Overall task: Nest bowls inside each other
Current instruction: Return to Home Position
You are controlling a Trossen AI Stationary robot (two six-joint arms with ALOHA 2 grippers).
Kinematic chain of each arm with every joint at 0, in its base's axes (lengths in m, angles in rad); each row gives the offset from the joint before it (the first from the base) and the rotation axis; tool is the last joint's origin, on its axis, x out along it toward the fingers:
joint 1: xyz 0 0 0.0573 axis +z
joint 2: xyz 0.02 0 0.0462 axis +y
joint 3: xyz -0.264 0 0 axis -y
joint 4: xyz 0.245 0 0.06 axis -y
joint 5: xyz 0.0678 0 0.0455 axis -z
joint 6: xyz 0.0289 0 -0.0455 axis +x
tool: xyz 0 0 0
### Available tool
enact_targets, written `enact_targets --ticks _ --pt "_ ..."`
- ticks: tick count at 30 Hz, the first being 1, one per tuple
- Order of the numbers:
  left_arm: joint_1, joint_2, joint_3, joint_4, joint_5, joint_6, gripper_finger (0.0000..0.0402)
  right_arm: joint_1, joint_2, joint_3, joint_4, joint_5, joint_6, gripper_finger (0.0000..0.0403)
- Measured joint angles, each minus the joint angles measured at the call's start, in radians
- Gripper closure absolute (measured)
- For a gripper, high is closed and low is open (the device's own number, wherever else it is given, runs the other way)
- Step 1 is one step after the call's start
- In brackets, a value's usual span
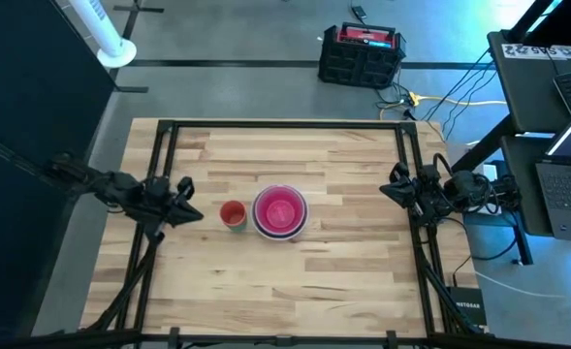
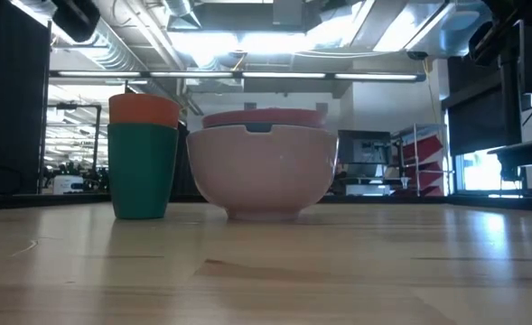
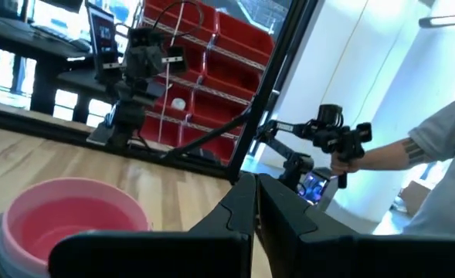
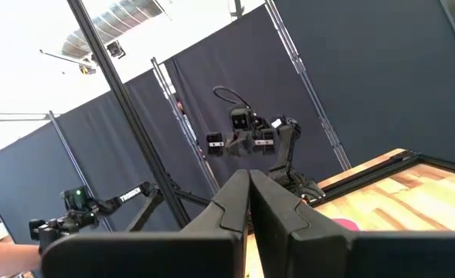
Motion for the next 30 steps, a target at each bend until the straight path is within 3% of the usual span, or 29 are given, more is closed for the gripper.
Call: enact_targets --ticks 19,30 --pt "0.005 -0.002 -0.323 0.47 0.07 -0.037 0.0402 0.0 0.0 0.0 -0.008 -0.031 -0.068 0.0402" --pt "0.13 -0.002 -0.327 0.415 0.071 0.036 0.0402 0.0 0.0 0.0 -0.015 -0.002 -0.075 0.0402"
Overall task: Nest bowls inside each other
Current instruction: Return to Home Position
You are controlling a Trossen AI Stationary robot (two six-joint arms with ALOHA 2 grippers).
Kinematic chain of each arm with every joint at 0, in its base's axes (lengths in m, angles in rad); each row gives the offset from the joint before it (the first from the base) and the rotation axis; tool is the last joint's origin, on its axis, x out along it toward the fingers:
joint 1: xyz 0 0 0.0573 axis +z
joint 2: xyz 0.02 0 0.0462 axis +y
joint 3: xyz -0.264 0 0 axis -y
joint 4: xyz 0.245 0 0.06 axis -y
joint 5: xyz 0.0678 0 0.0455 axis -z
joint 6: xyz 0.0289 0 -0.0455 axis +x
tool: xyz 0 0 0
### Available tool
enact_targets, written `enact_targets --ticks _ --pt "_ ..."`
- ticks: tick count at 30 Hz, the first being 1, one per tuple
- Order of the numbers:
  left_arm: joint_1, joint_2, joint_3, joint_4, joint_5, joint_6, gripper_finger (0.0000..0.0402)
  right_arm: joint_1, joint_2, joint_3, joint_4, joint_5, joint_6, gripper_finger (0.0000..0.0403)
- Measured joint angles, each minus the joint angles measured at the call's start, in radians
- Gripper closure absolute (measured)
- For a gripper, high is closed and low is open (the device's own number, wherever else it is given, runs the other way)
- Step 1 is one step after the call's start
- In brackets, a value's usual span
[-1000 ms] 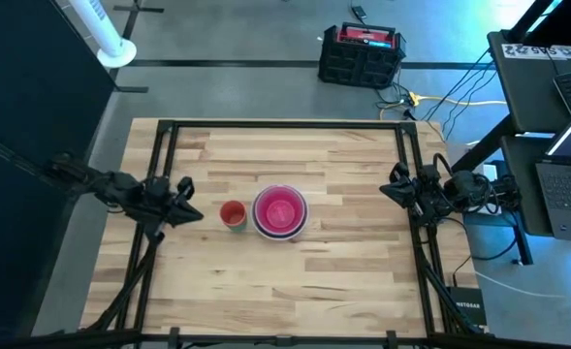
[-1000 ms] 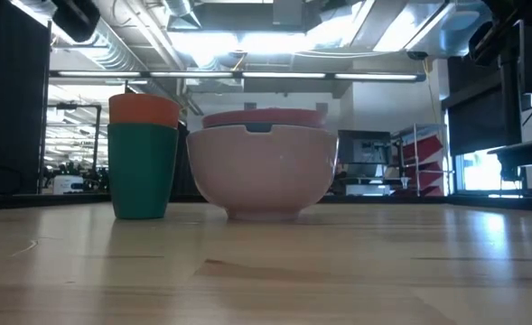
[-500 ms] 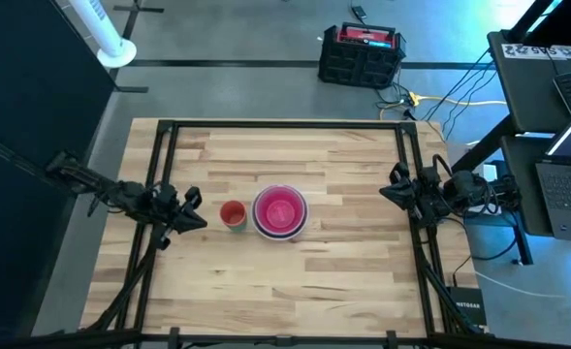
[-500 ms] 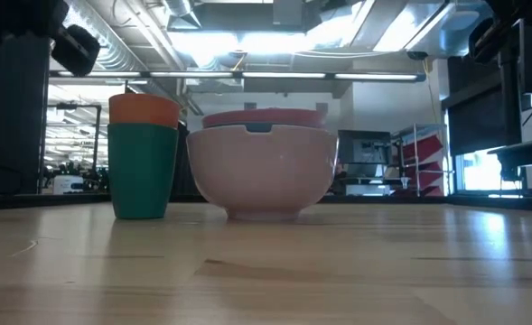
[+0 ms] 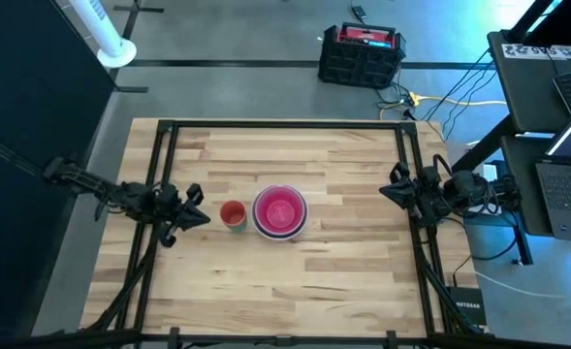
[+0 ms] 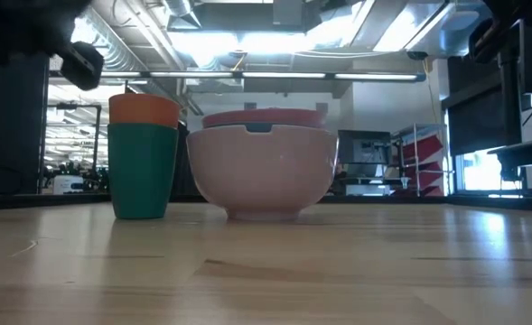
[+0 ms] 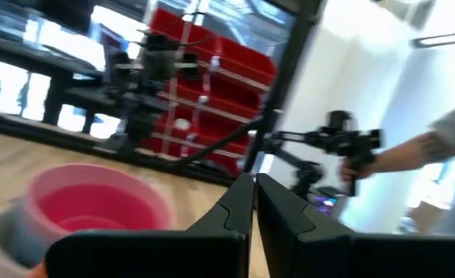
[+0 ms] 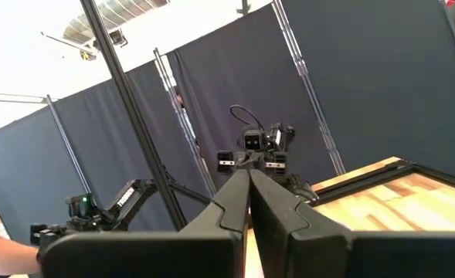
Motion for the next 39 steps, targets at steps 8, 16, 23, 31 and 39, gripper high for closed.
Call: enact_targets --ticks 8,16,23,31,39 --pt "0.176 0.0 -0.001 -0.096 0.0 0.037 0.0402 0.0 0.0 0.0 -0.042 0.033 -0.064 0.0402" --pt "0.324 0.001 -0.001 -0.185 0.08 0.052 0.0402 0.0 0.0 0.0 -0.11 0.041 -0.238 0.0402" --pt "0.357 0.001 -0.001 -0.187 0.094 0.097 0.0402 0.0 0.0 0.0 -0.179 0.044 -0.271 0.0402" --pt "0.375 0.001 -0.001 -0.189 0.095 0.13 0.0402 0.0 0.0 0.0 -0.258 0.049 -0.293 0.0402" --pt "0.376 0.001 -0.001 -0.189 0.095 0.066 0.0402 0.0 0.0 0.0 -0.352 0.044 -0.32 0.0402"
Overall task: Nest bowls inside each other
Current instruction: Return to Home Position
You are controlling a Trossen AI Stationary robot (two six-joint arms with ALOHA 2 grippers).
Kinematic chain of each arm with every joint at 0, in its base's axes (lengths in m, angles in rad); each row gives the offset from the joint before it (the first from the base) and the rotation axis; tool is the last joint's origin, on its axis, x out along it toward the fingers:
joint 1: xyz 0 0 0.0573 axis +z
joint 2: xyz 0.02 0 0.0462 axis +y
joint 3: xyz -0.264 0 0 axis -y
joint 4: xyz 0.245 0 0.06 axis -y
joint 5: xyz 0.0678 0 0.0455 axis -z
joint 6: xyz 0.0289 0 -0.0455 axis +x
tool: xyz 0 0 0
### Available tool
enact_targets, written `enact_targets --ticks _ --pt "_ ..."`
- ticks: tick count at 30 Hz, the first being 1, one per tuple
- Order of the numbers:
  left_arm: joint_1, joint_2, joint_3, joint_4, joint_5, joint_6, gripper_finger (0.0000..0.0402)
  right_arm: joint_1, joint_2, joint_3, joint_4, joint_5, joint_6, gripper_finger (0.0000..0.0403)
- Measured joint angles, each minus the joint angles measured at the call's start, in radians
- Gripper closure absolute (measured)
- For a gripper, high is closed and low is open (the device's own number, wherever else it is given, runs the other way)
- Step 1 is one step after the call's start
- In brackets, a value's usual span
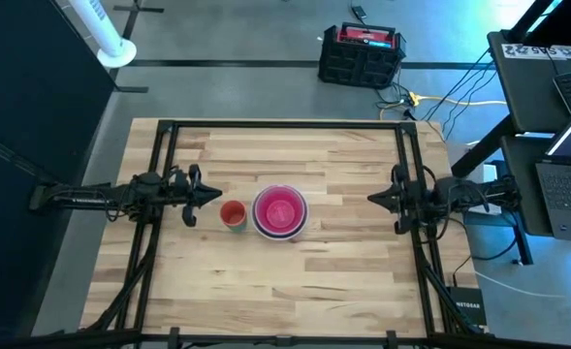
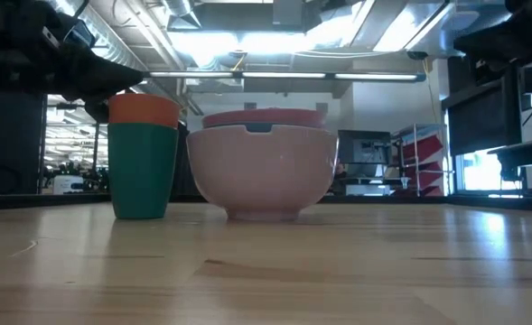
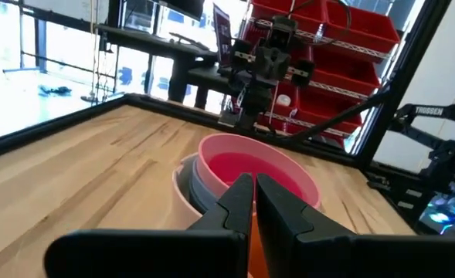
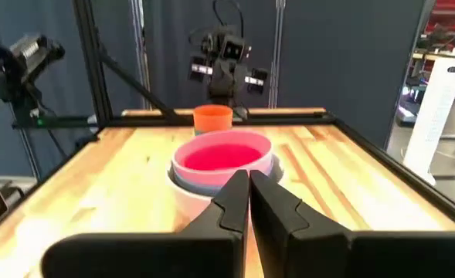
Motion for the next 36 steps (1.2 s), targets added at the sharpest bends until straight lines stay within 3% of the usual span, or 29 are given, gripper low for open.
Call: enact_targets --ticks 9,26,36 --pt "0.0 0.0 0.0 0.001 0.0 -0.016 0.0402 0.0 0.0 0.0 -0.104 -0.179 0.003 0.0402" --pt "0.0 0.0 0.0 -0.014 0.0 -0.017 0.0402 0.0 0.0 0.0 -0.157 -0.187 -0.004 0.0402" --pt "0.0 0.0 0.0 -0.183 0.0 -0.017 0.0402 0.0 0.0 0.0 -0.157 -0.179 -0.004 0.0402"
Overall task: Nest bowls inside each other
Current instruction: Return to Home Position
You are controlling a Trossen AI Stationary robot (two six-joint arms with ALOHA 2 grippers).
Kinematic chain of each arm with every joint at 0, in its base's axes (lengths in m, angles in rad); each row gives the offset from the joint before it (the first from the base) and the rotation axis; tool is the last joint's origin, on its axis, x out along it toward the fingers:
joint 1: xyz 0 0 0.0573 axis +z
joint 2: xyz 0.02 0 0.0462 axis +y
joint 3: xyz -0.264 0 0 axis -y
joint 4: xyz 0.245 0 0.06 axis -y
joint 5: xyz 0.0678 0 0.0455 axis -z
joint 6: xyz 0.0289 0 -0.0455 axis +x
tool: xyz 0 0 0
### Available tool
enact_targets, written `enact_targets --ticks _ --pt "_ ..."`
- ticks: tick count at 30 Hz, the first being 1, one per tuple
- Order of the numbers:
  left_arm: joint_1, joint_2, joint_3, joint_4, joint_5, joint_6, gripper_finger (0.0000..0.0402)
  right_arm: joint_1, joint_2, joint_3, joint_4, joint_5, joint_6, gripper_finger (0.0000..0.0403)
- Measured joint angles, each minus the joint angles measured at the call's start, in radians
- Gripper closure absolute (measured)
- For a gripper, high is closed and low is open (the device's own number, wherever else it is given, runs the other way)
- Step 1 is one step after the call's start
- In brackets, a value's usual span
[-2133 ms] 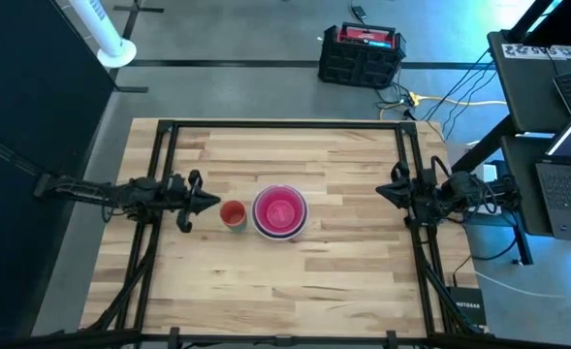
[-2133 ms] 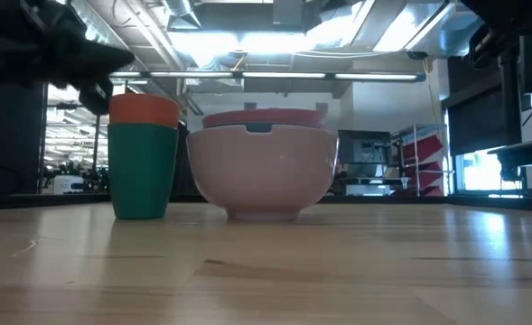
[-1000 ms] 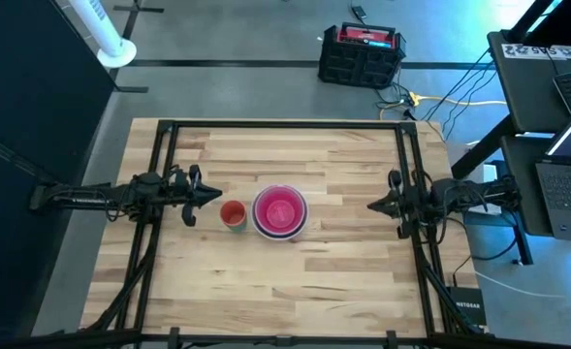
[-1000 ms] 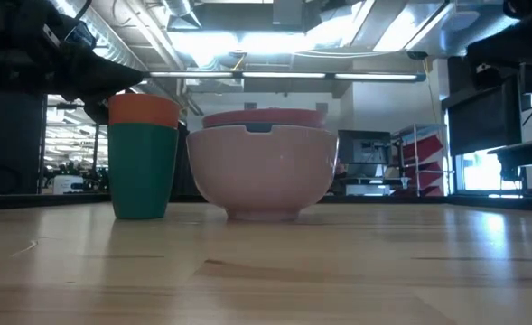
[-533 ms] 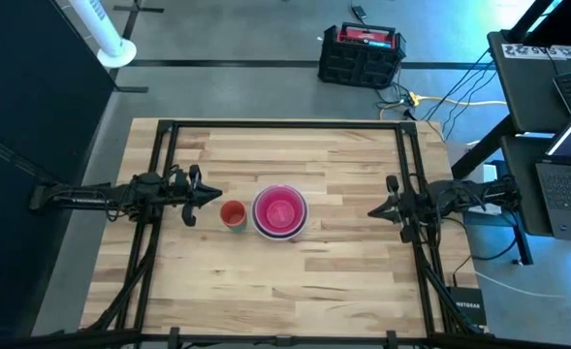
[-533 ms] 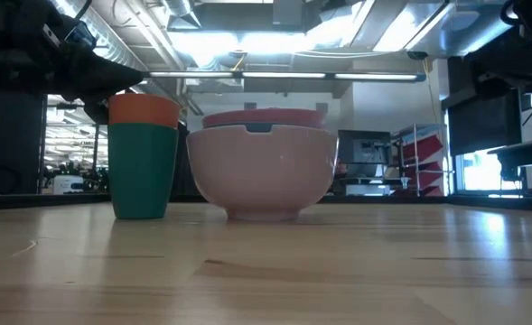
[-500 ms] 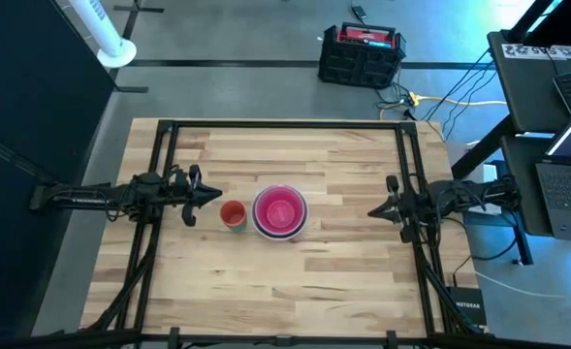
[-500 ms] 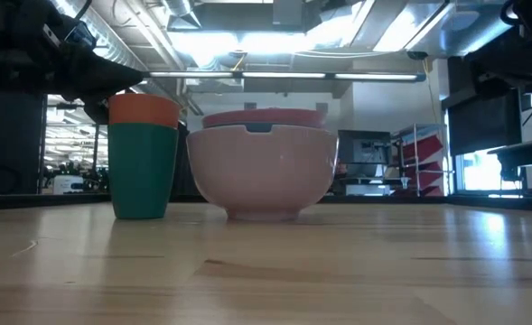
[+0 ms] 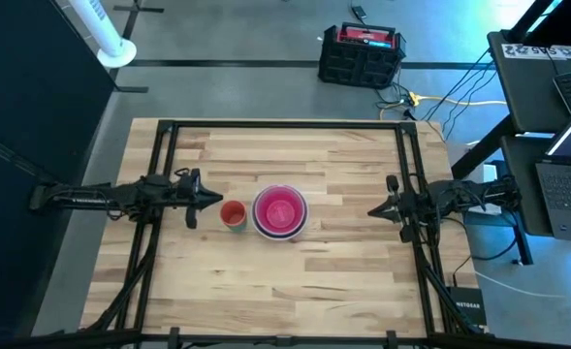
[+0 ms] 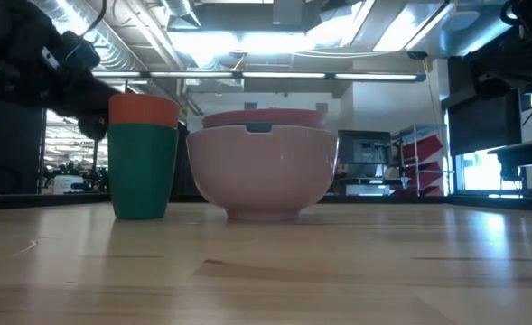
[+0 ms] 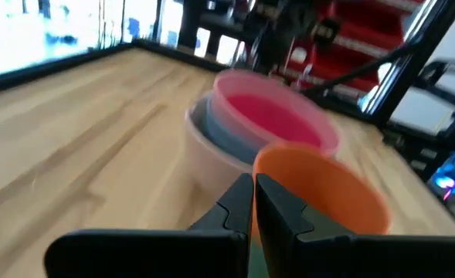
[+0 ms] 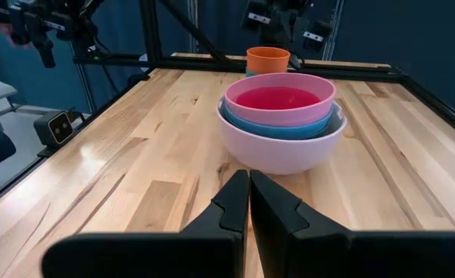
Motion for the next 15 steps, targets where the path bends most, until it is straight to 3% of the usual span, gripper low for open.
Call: enact_targets --ticks 4,15 --pt "0.0 0.0 0.0 -0.095 0.0 0.002 0.0402 0.0 0.0 0.0 0.0 0.002 0.0 0.0402" --pt "0.0 0.007 0.0 -0.145 0.0 0.079 0.0402 0.0 0.0 0.0 -0.001 0.045 0.0 0.0402"
